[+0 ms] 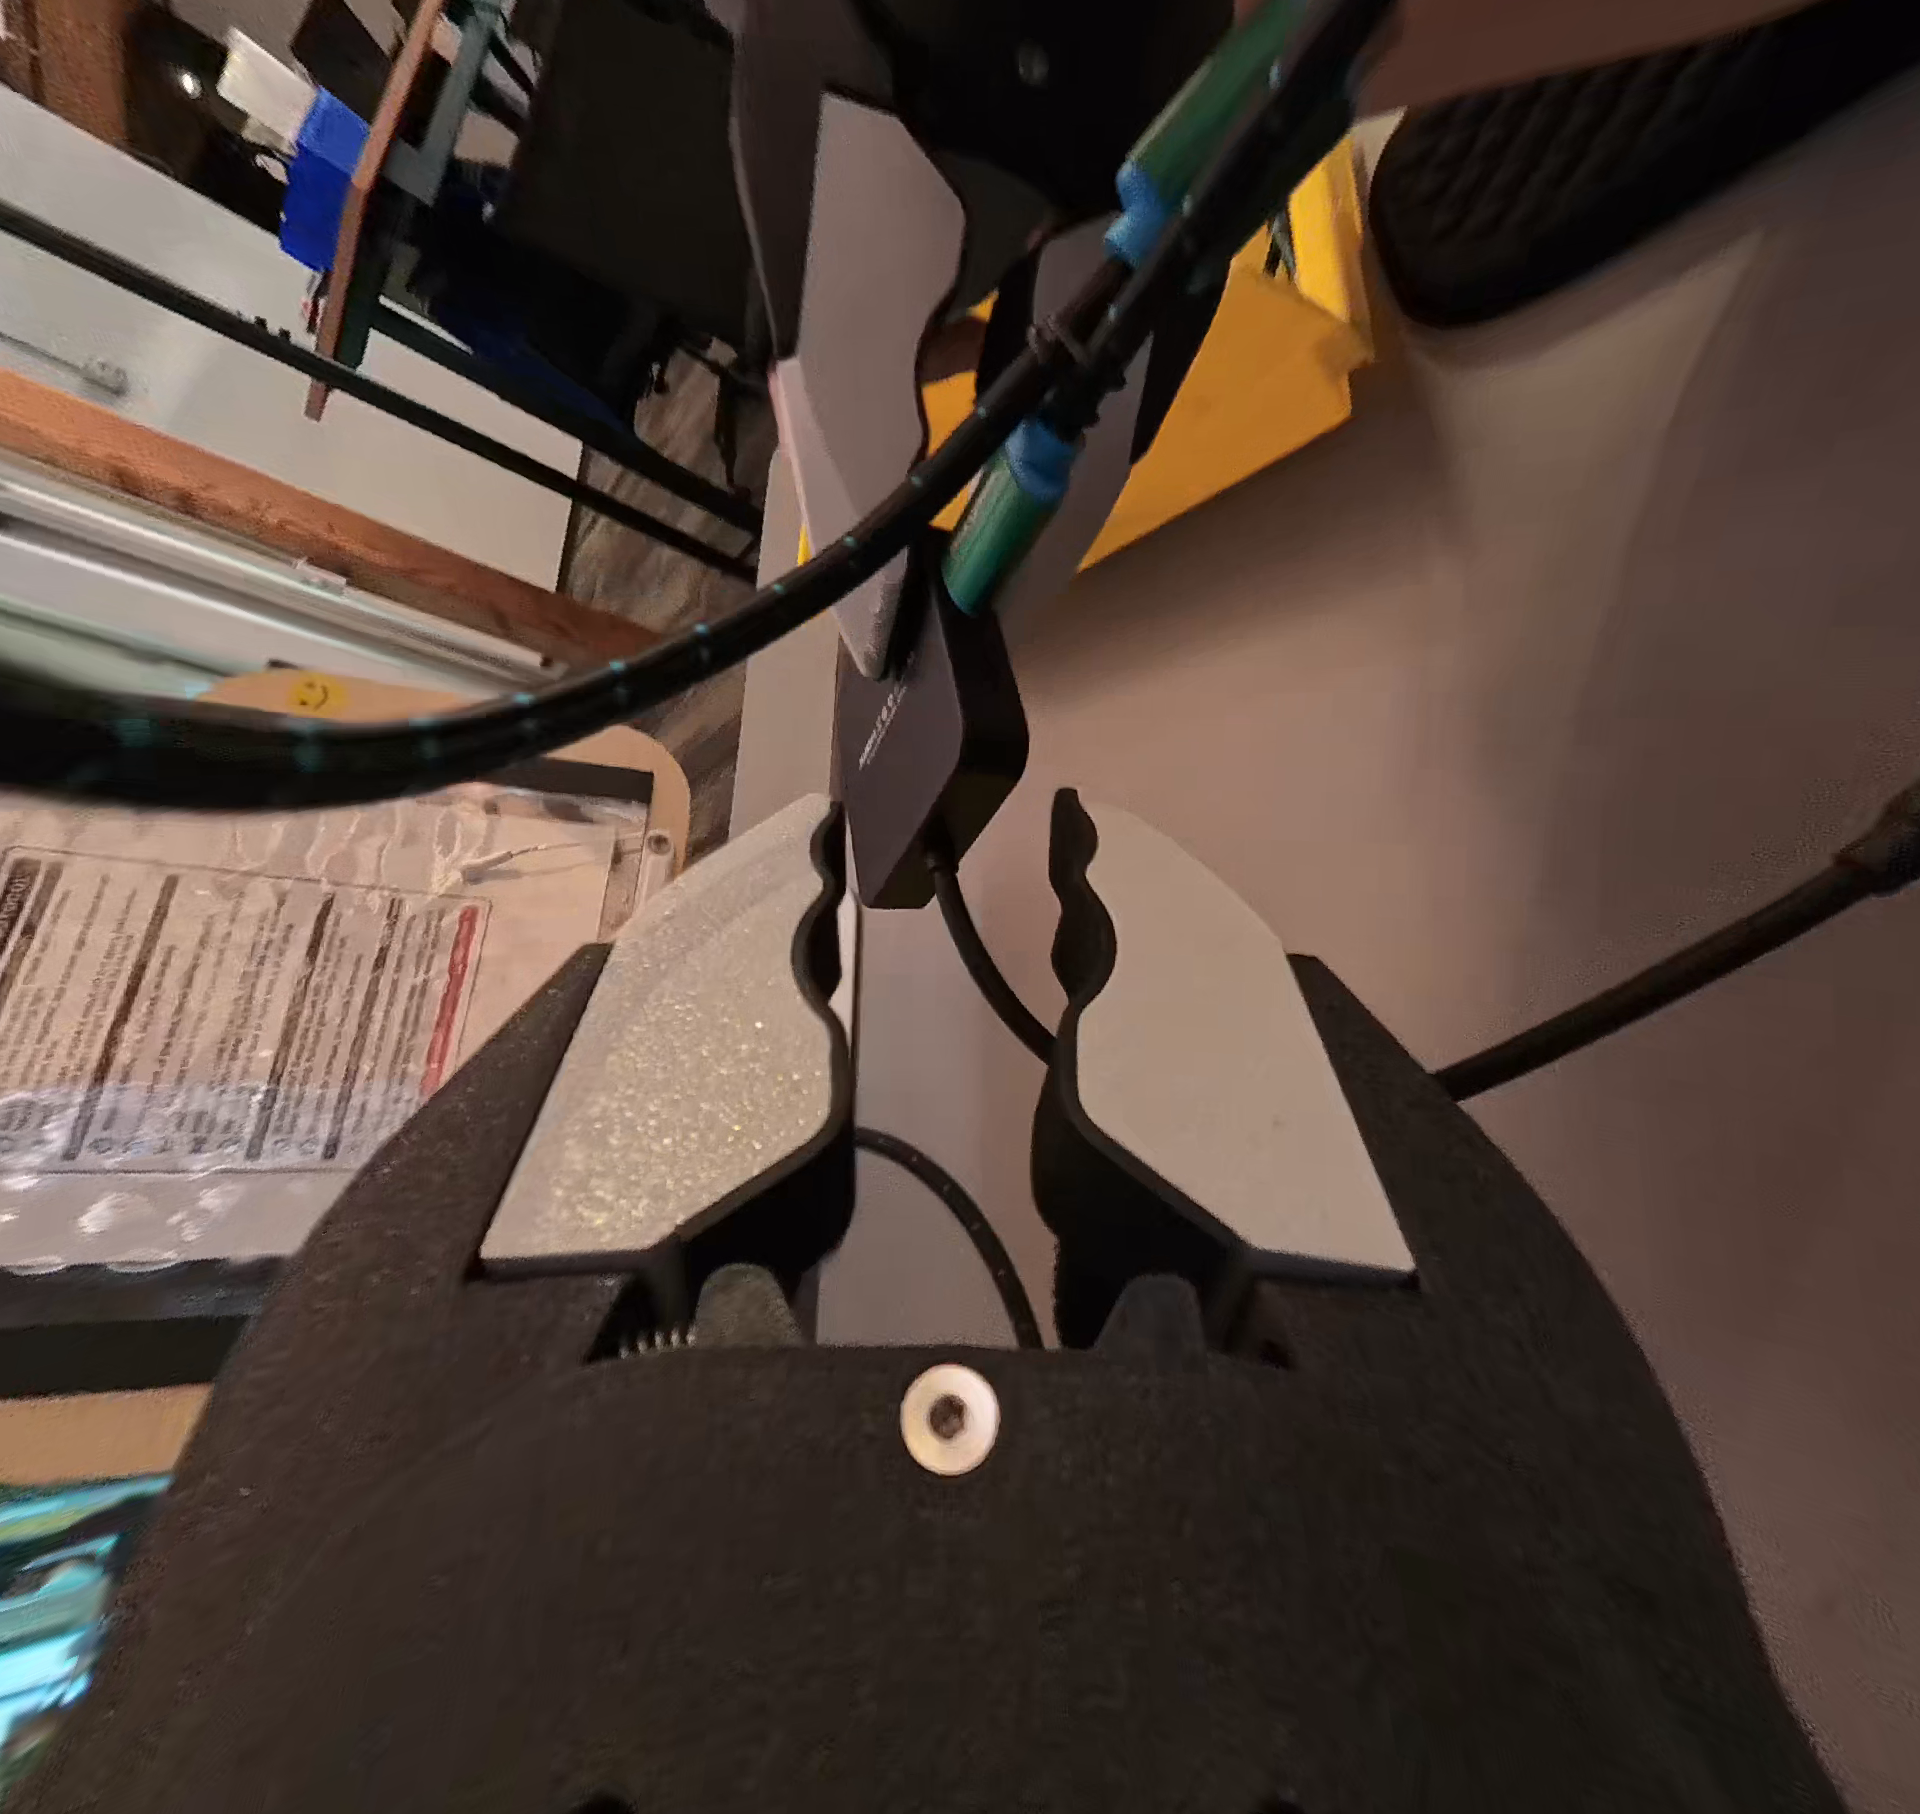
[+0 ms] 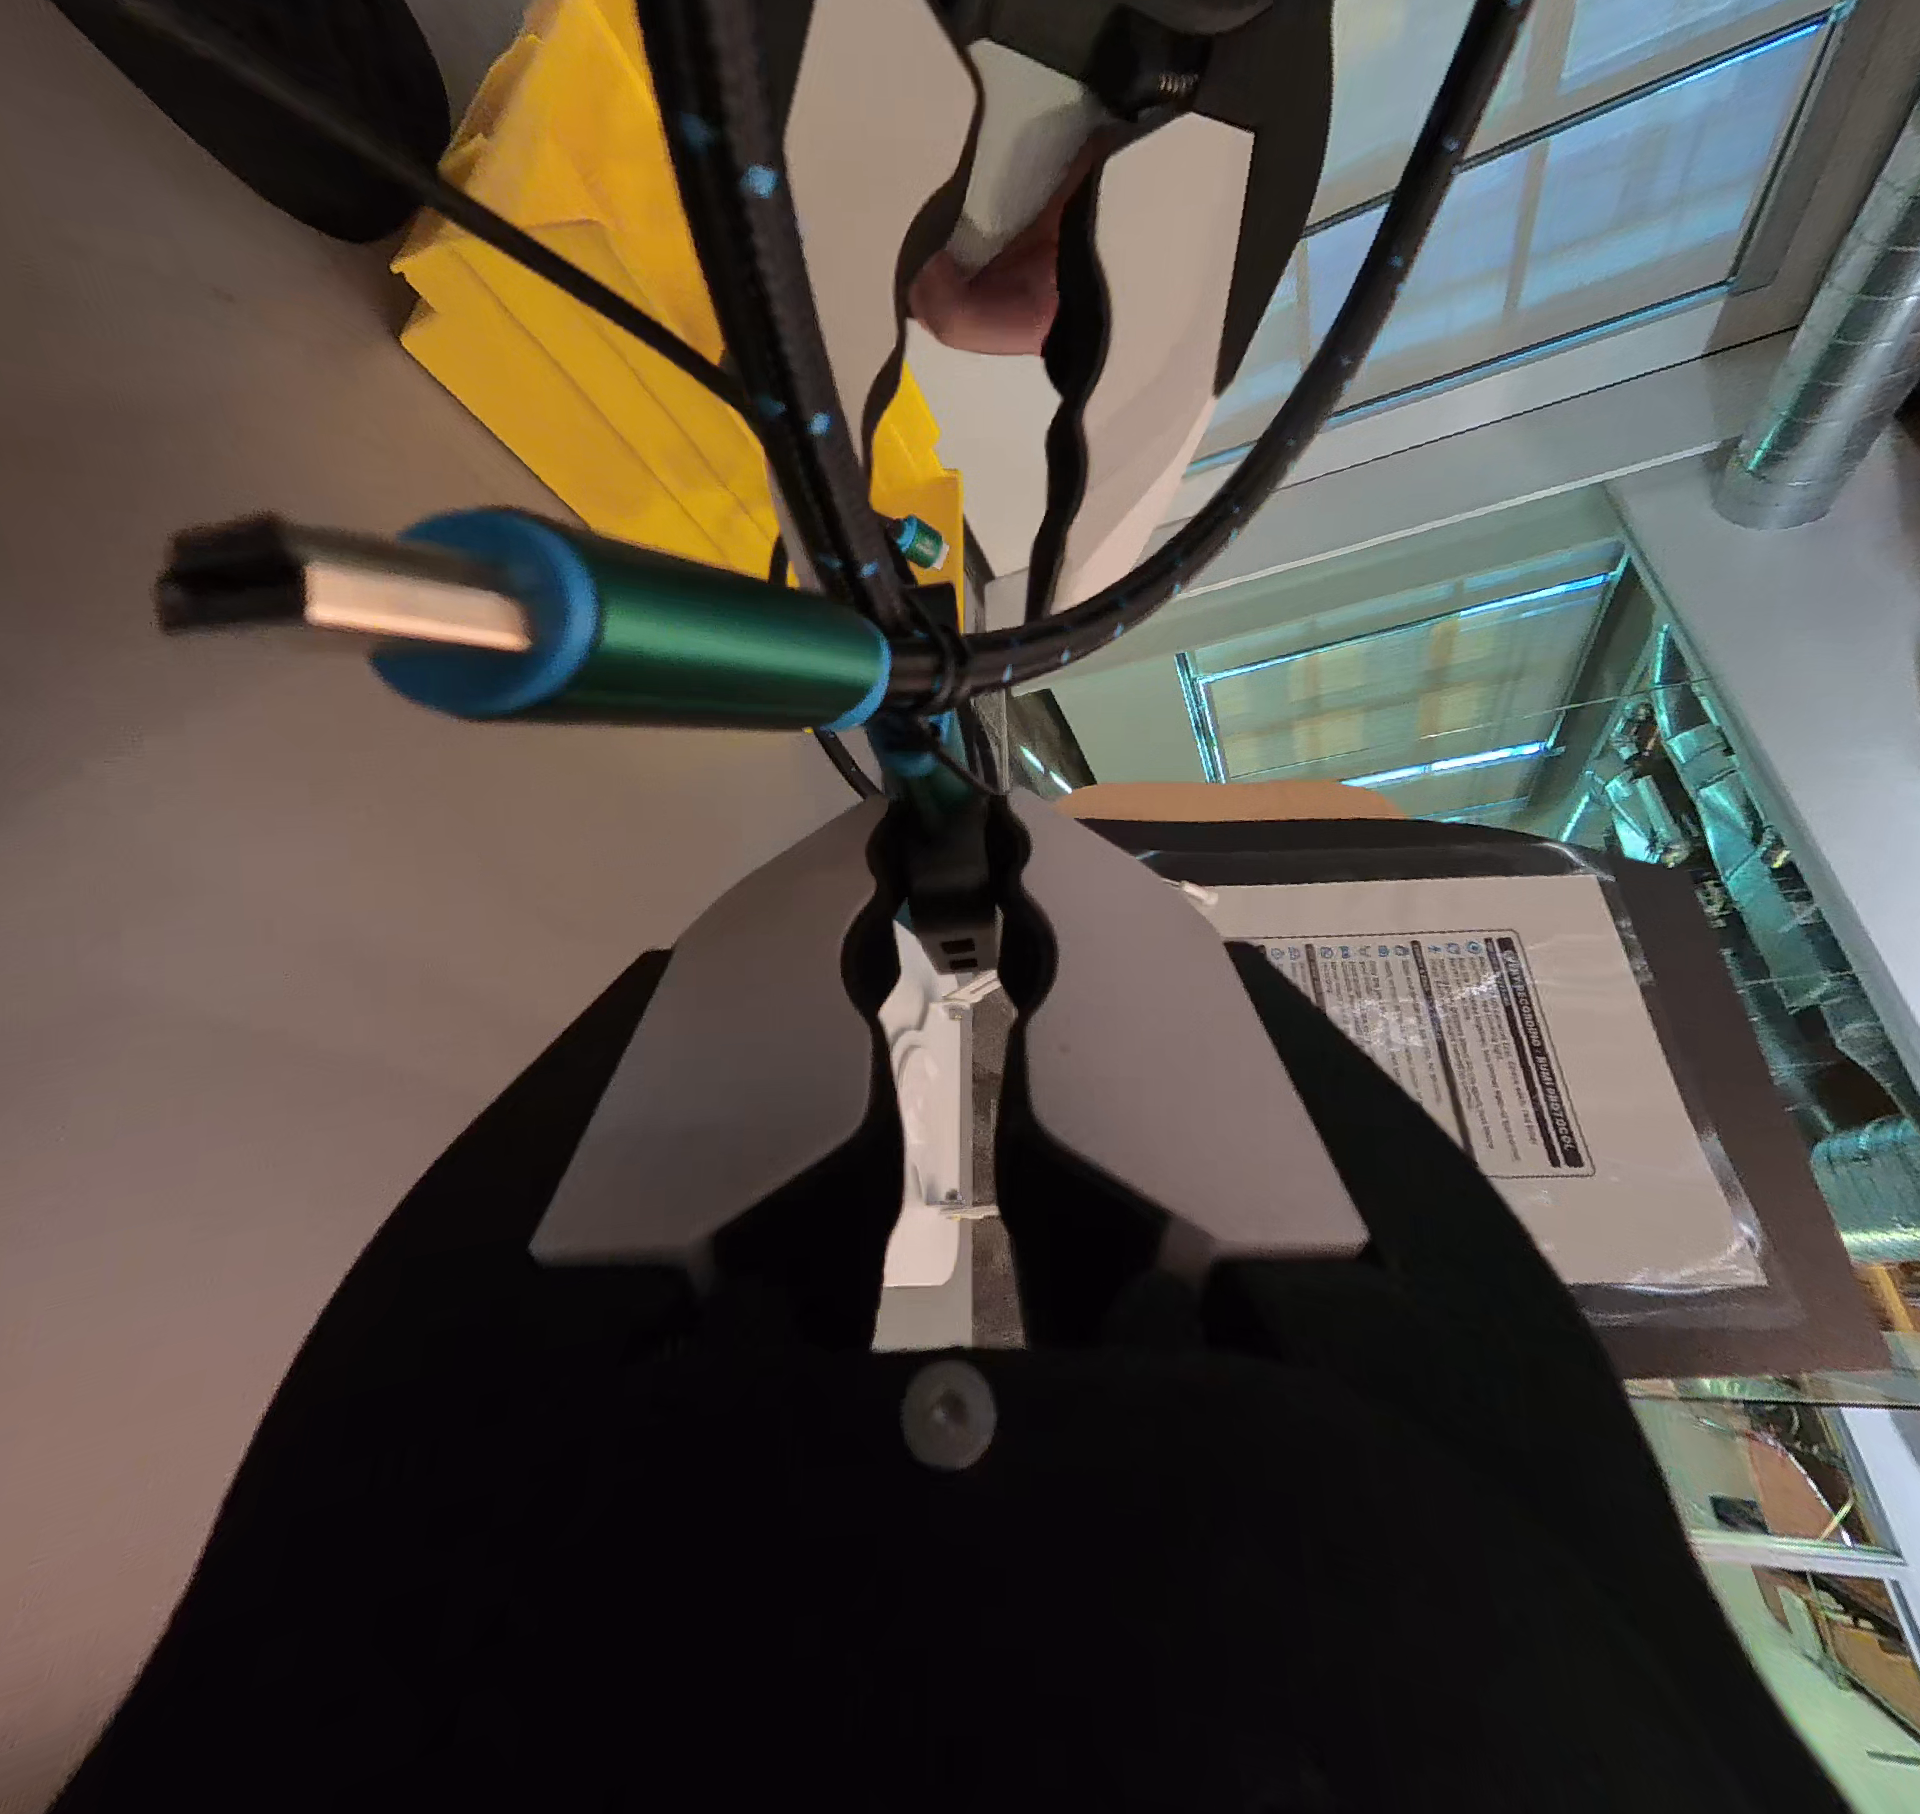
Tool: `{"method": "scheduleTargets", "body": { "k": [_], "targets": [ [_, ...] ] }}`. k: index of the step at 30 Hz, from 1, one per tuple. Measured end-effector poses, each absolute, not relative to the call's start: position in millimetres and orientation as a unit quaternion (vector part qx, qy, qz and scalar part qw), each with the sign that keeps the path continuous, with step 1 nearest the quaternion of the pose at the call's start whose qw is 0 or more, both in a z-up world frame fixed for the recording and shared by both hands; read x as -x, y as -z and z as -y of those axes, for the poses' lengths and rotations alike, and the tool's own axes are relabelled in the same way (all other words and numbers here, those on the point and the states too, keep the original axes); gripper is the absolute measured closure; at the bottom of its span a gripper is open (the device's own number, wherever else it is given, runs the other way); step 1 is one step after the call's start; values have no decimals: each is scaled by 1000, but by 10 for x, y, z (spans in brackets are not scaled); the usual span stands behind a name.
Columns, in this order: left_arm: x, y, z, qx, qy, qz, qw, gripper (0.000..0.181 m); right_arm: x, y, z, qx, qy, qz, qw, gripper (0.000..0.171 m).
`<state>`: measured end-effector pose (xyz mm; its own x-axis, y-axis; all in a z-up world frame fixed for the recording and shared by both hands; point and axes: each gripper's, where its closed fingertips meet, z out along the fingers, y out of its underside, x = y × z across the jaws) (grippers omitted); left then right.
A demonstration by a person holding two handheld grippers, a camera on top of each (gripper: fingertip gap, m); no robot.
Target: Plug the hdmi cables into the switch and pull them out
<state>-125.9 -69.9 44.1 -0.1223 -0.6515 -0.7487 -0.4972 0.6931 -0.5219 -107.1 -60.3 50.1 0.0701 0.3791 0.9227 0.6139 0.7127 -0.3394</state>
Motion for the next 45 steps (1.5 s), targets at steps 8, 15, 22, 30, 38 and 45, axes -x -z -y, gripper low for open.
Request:
{"method": "scheduleTargets", "body": {
  "k": [8, 15, 22, 30, 38, 45],
  "targets": [
    [1208, -449, 496, 342, -24, -733, 588, 156, 1110, -538, 586, 397, 63, 654, 641, 156],
    [1102, -310, 552, 289, -8, -750, 595, 167, 1140, -456, 629, 375, 26, 669, 641, 154],
    [1044, -367, 696, 256, 19, -746, 614, 165, 1178, -509, 782, 335, -44, 670, 661, 155],
    [1035, -365, 547, 301, 1, -736, 607, 168, 1150, -510, 661, 344, -49, 640, 685, 155],
    [1386, -569, -112, 420, -88, -648, 630, 168, 881, -755, 250, 504, -116, 467, 717, 136],
    [1457, -625, -275, 459, -120, -606, 638, 168, 1187, -752, 152, 605, -162, 307, 717, 121]
  ]
}}
